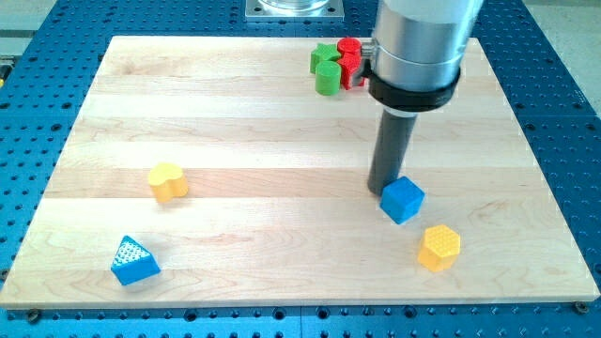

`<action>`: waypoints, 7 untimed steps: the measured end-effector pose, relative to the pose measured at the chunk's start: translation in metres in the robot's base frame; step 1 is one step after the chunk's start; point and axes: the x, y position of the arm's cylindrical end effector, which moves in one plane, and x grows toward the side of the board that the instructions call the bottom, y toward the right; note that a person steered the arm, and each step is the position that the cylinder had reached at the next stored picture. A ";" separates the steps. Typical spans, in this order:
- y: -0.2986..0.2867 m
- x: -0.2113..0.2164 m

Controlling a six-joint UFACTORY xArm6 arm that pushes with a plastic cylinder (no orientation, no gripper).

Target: Move the heart diagonally to the triangle

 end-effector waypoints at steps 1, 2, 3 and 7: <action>0.024 0.012; 0.022 0.021; -0.025 0.021; 0.015 0.021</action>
